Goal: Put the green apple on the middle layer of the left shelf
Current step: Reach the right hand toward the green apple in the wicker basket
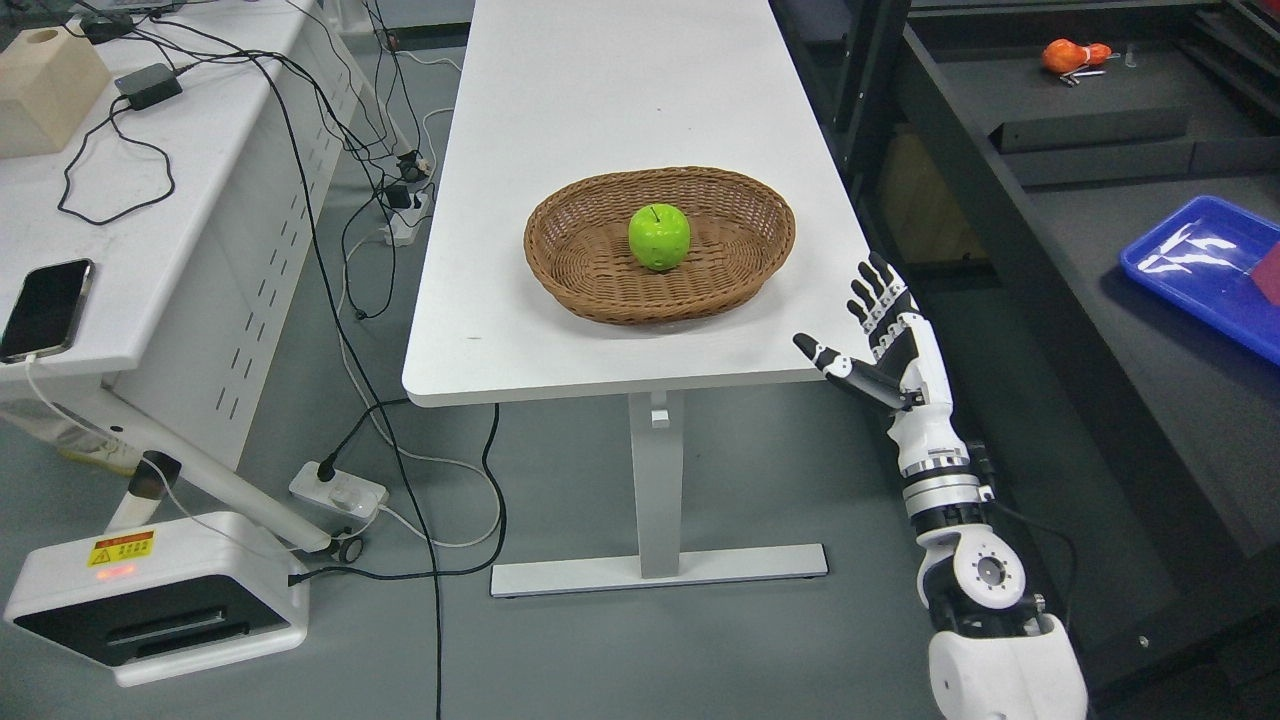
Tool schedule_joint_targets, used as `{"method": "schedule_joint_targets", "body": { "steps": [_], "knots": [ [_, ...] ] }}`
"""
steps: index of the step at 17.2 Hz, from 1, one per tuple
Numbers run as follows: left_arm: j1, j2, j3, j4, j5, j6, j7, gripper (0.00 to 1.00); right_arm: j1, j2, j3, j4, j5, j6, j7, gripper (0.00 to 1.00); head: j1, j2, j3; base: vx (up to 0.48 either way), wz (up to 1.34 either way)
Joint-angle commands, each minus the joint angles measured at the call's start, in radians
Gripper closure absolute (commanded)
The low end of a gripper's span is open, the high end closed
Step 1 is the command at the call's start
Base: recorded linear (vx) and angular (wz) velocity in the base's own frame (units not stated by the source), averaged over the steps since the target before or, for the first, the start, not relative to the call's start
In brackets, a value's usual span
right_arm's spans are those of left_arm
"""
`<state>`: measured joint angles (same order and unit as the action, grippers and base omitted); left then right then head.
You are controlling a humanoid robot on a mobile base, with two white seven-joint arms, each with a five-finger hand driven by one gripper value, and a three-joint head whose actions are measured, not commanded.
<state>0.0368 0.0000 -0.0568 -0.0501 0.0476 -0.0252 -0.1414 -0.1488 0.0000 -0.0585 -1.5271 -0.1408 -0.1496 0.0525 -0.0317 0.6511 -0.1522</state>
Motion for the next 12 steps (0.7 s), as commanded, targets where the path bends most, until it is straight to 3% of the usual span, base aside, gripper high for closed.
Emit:
{"method": "schedule_joint_targets", "body": {
  "steps": [1,4,5,8,10,12],
  "knots": [
    [0.000,0.017,0.000,0.001,0.000,0.001,0.000,0.00,-0.003,-0.017,0.005,0.001,0.000,0.005,0.003,0.00,0.0000,0.000,0.000,0.000,0.00],
    [0.000,0.017,0.000,-0.001,0.000,0.001,0.000,0.00,-0.012,-0.017,0.002,0.002,0.016,-0.002,-0.006,0.00,0.0000,0.000,0.000,0.000,0.00],
    [0.000,0.017,0.000,-0.001,0.000,0.001,0.000,0.00,-0.031,-0.017,0.011,0.002,0.108,-0.020,-0.010,0.00,0.0000,0.000,0.000,0.000,0.00],
    [0.000,0.017,0.000,0.001,0.000,-0.001,0.000,0.00,-0.090,-0.055,0.069,-0.005,0.665,-0.108,-0.007,0.00,0.0000,0.000,0.000,0.000,0.00],
    [0.000,0.017,0.000,0.000,0.000,0.001,0.000,0.00,-0.116,-0.121,0.107,-0.016,0.716,-0.120,0.003,0.00,0.0000,0.000,0.000,0.000,0.00],
    [0.000,0.017,0.000,-0.001,0.000,0.001,0.000,0.00,-0.114,-0.153,0.101,-0.059,0.708,-0.210,0.003,0.00,0.0000,0.000,0.000,0.000,0.00]
  ]
}}
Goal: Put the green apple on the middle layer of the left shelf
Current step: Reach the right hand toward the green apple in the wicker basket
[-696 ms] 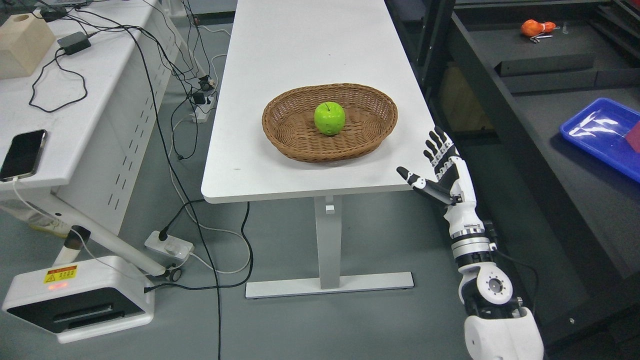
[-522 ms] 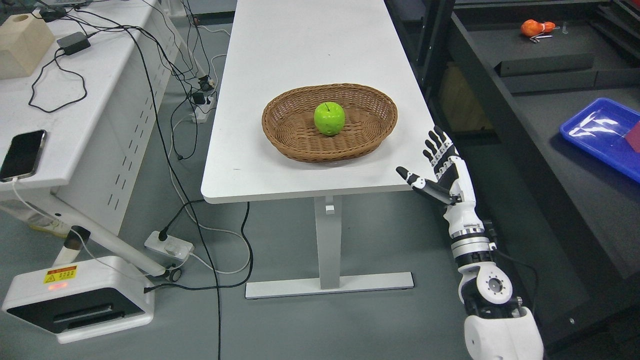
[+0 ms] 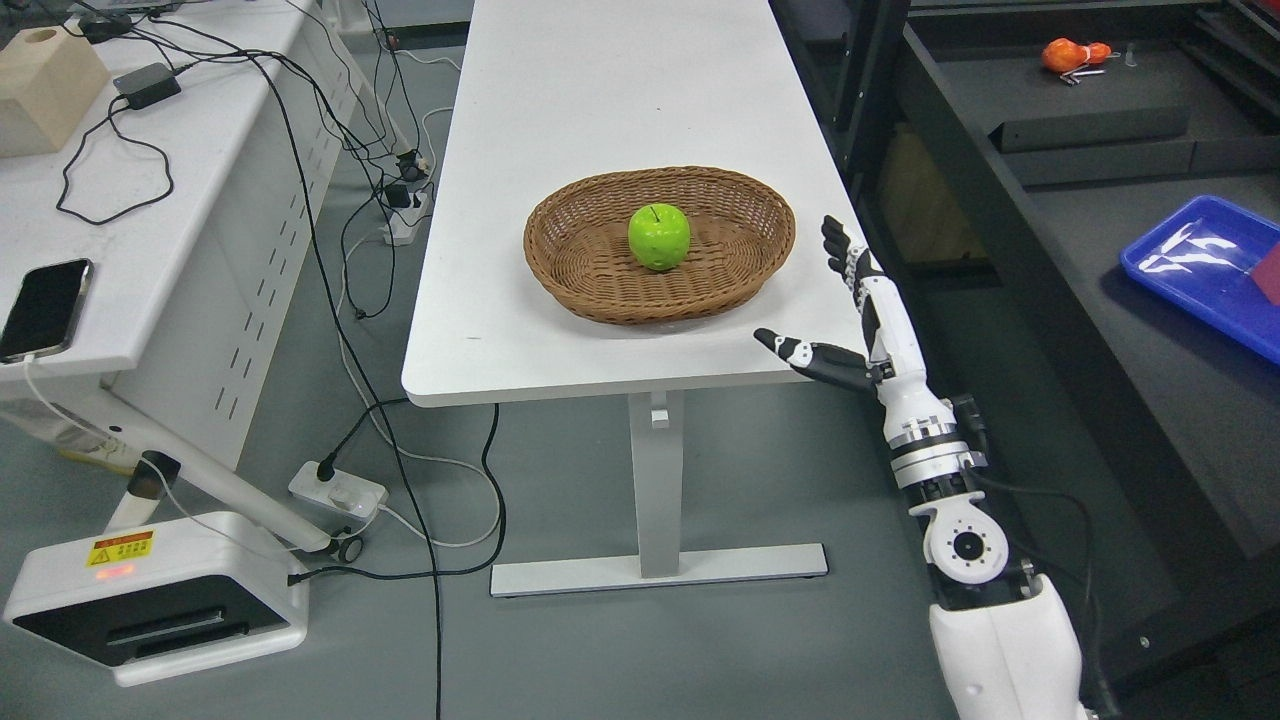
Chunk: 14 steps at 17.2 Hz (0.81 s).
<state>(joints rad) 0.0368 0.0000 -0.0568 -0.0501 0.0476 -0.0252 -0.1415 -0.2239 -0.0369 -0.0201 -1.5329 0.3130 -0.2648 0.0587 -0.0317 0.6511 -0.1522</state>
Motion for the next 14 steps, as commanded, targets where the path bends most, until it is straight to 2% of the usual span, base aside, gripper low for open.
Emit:
{"method": "schedule_joint_targets", "body": {
  "steps": [1,4,6,7,9,11,13,14],
  "knots": [
    [0.000,0.017,0.000,-0.001,0.000,0.001,0.000,0.00,-0.046,-0.113,0.065,-0.055,0.258,-0.134,-0.005,0.00,0.0000,0.000,0.000,0.000,0.00],
    [0.000,0.017,0.000,0.001,0.000,0.001,0.000,0.00,-0.070,-0.098,0.098,-0.053,0.255,-0.019,0.039,0.00,0.0000,0.000,0.000,0.033,-0.04],
    [0.000,0.017,0.000,0.001,0.000,0.001,0.000,0.00,-0.118,-0.071,0.110,-0.053,0.259,0.007,0.053,0.00,0.0000,0.000,0.000,0.068,-0.09],
    [0.000,0.017,0.000,-0.001,0.000,0.001,0.000,0.00,-0.147,-0.066,0.158,-0.049,0.282,0.009,0.079,0.00,0.0000,0.000,0.000,0.068,-0.09],
    [0.000,0.017,0.000,-0.001,0.000,0.001,0.000,0.00,-0.230,-0.066,0.277,-0.003,0.378,0.028,0.191,0.00,0.0000,0.000,0.000,0.079,-0.10],
    [0.000,0.017,0.000,-0.001,0.000,0.001,0.000,0.00,-0.270,-0.067,0.340,0.031,0.457,0.029,0.303,0.00,0.0000,0.000,0.000,0.107,-0.13],
    [0.000,0.017,0.000,-0.001,0.000,0.001,0.000,0.00,-0.302,-0.074,0.391,0.048,0.468,0.029,0.393,0.00,0.0000,0.000,0.000,0.127,-0.13],
    [0.000,0.017,0.000,0.001,0.000,0.001,0.000,0.00,-0.360,-0.068,0.390,0.112,0.462,0.033,0.406,0.00,0.0000,0.000,0.000,0.166,-0.09]
  ]
}}
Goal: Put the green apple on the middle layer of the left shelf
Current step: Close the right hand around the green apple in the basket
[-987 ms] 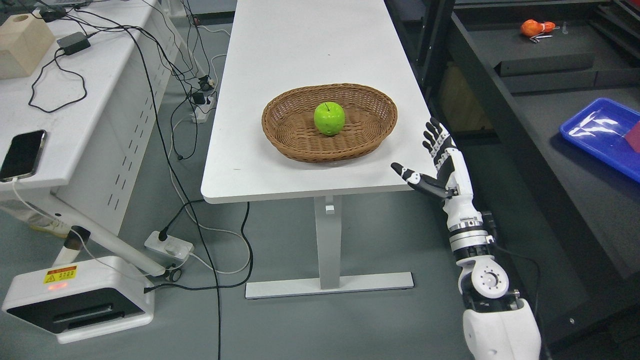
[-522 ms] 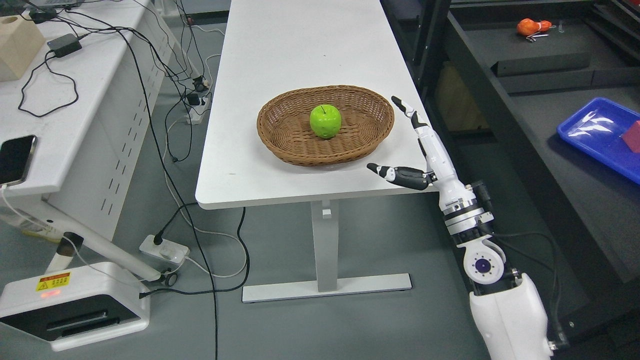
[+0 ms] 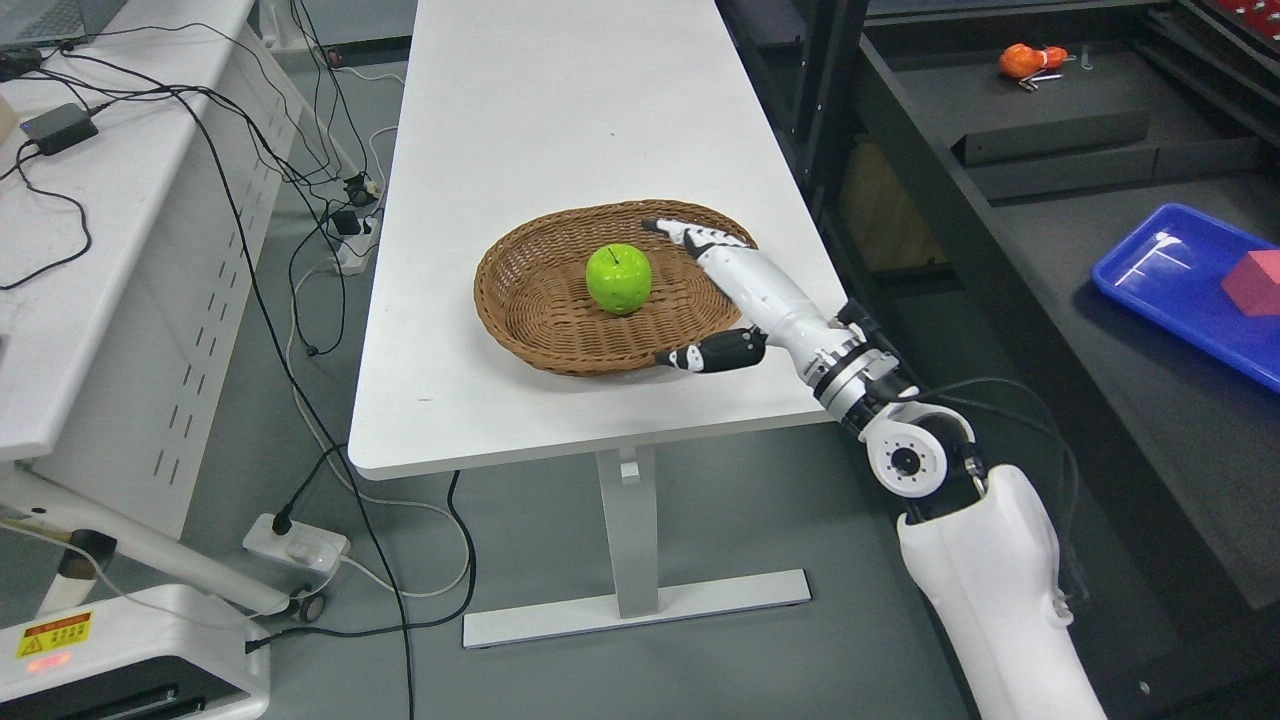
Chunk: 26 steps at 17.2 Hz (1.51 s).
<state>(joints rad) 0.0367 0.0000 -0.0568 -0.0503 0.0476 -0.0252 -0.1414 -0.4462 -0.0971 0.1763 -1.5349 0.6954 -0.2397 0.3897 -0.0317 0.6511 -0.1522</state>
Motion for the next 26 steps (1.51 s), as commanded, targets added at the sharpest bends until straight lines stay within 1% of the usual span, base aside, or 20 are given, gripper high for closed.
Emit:
{"method": "schedule_joint_targets", "body": {
  "steps": [1,2,6,7,12,15,20,22,24,25,26],
  "knots": [
    [0.000,0.017,0.000,0.000,0.000,0.001,0.000,0.00,-0.191,-0.004,0.192,0.177,0.078,0.014,0.075,0.00,0.0000,0.000,0.000,0.178,-0.05],
    [0.000,0.017,0.000,0.001,0.000,0.001,0.000,0.00,-0.218,-0.003,0.192,0.209,0.078,0.013,0.078,0.00,0.0000,0.000,0.000,0.178,-0.05],
    [0.000,0.017,0.000,0.000,0.000,0.001,0.000,0.00,-0.253,-0.006,0.210,0.295,0.079,0.029,0.081,0.00,0.0000,0.000,0.000,0.173,-0.01],
    [0.000,0.017,0.000,0.001,0.000,0.001,0.000,0.00,-0.261,-0.013,0.238,0.312,0.079,0.031,0.086,0.00,0.0000,0.000,0.000,0.176,0.00],
    [0.000,0.017,0.000,0.000,0.000,0.001,0.000,0.00,-0.259,-0.093,0.386,0.334,0.079,0.033,0.109,0.00,0.0000,0.000,0.000,0.140,0.02],
    [0.000,0.017,0.000,0.000,0.000,0.001,0.000,0.00,-0.269,-0.121,0.422,0.398,0.084,0.031,0.109,0.01,0.0000,0.000,0.000,0.107,0.05],
    [0.000,0.017,0.000,0.001,0.000,0.001,0.000,0.00,-0.270,-0.183,0.448,0.400,0.082,0.020,0.109,0.02,0.0000,0.000,0.000,0.075,0.00],
    [0.000,0.017,0.000,0.001,0.000,-0.001,0.000,0.00,-0.266,-0.203,0.453,0.400,0.081,-0.003,0.109,0.07,0.0000,0.000,0.000,0.047,0.00],
    [0.000,0.017,0.000,0.000,0.000,0.001,0.000,0.00,-0.263,-0.208,0.450,0.400,0.081,-0.042,0.109,0.13,0.0000,0.000,0.000,0.027,0.00],
    [0.000,0.017,0.000,0.000,0.000,0.001,0.000,0.00,-0.261,-0.208,0.443,0.398,0.079,-0.044,0.109,0.20,0.0000,0.000,0.000,0.021,0.00],
    [0.000,0.017,0.000,0.000,0.000,0.001,0.000,0.00,-0.261,-0.208,0.439,0.397,0.078,-0.044,0.109,0.31,0.0000,0.000,0.000,0.021,0.00]
  ]
}}
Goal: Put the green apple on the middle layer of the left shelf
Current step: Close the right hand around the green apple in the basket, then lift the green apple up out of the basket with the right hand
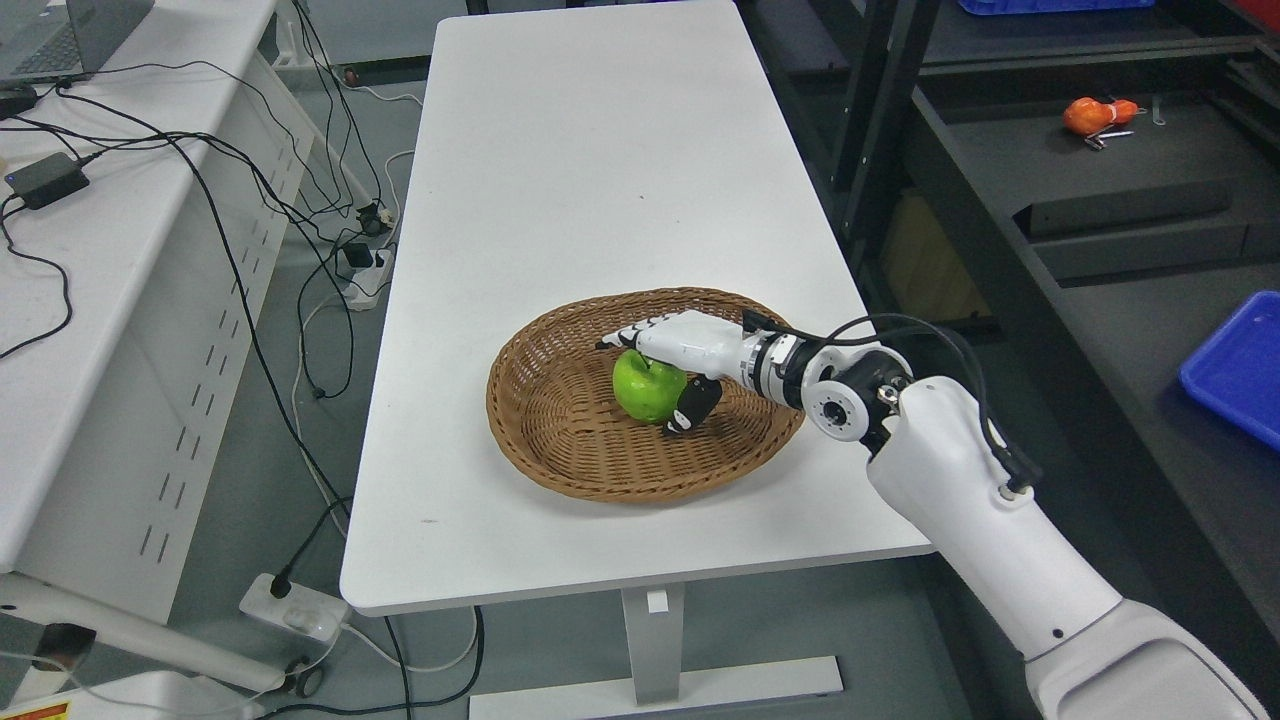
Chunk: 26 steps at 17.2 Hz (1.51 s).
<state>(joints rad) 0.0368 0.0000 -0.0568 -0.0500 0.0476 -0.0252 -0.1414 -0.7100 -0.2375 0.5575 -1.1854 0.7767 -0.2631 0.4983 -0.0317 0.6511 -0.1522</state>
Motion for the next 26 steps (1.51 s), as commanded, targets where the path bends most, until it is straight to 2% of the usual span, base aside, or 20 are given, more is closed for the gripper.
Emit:
{"method": "schedule_joint_targets", "body": {
  "steps": [1,3,5,7,9,11,14,16,19,23,26],
  "knots": [
    [0.000,0.017,0.000,-0.001,0.000,0.001,0.000,0.00,0.004,-0.068,0.045,0.043,-0.008,-0.021,0.000,0.48,0.0000,0.000,0.000,0.000,0.00],
    [0.000,0.017,0.000,0.001,0.000,0.001,0.000,0.00,0.010,-0.062,-0.032,0.037,-0.020,-0.021,-0.001,0.78,0.0000,0.000,0.000,0.000,0.00],
    [0.000,0.017,0.000,0.001,0.000,0.001,0.000,0.00,0.017,-0.060,-0.097,0.009,-0.020,-0.021,-0.006,0.96,0.0000,0.000,0.000,0.000,0.00],
    [0.000,0.017,0.000,-0.001,0.000,0.001,0.000,0.00,0.043,-0.059,-0.209,-0.055,-0.024,-0.018,-0.029,0.96,0.0000,0.000,0.000,0.000,0.00],
    [0.000,0.017,0.000,-0.001,0.000,0.001,0.000,0.00,0.081,-0.020,-0.374,-0.112,-0.024,0.002,-0.116,0.97,0.0000,0.000,0.000,0.000,0.00],
    [0.000,0.017,0.000,-0.001,0.000,0.001,0.000,0.00,0.144,0.041,-0.522,-0.146,-0.014,0.037,-0.302,0.98,0.0000,0.000,0.000,0.000,0.00],
    [0.000,0.017,0.000,-0.001,0.000,0.001,0.000,0.00,0.283,0.041,-0.538,-0.187,-0.008,0.080,-0.752,0.99,0.0000,0.000,0.000,0.000,0.00],
    [0.000,0.017,0.000,-0.001,0.000,0.001,0.000,0.00,0.366,0.052,-0.541,-0.238,-0.014,0.123,-0.895,1.00,0.0000,0.000,0.000,0.000,0.00],
    [0.000,0.017,0.000,-0.001,0.000,0.001,0.000,0.00,0.466,0.118,-0.535,-0.315,-0.027,0.127,-0.900,1.00,0.0000,0.000,0.000,0.000,0.00],
    [0.000,0.017,0.000,-0.001,0.000,0.001,0.000,0.00,0.533,0.151,-0.513,-0.353,-0.085,0.139,-0.710,0.99,0.0000,0.000,0.000,0.000,0.00],
    [0.000,0.017,0.000,0.001,0.000,0.001,0.000,0.00,0.566,0.193,-0.513,-0.399,-0.086,0.140,-0.711,0.99,0.0000,0.000,0.000,-0.004,0.00]
  ]
}}
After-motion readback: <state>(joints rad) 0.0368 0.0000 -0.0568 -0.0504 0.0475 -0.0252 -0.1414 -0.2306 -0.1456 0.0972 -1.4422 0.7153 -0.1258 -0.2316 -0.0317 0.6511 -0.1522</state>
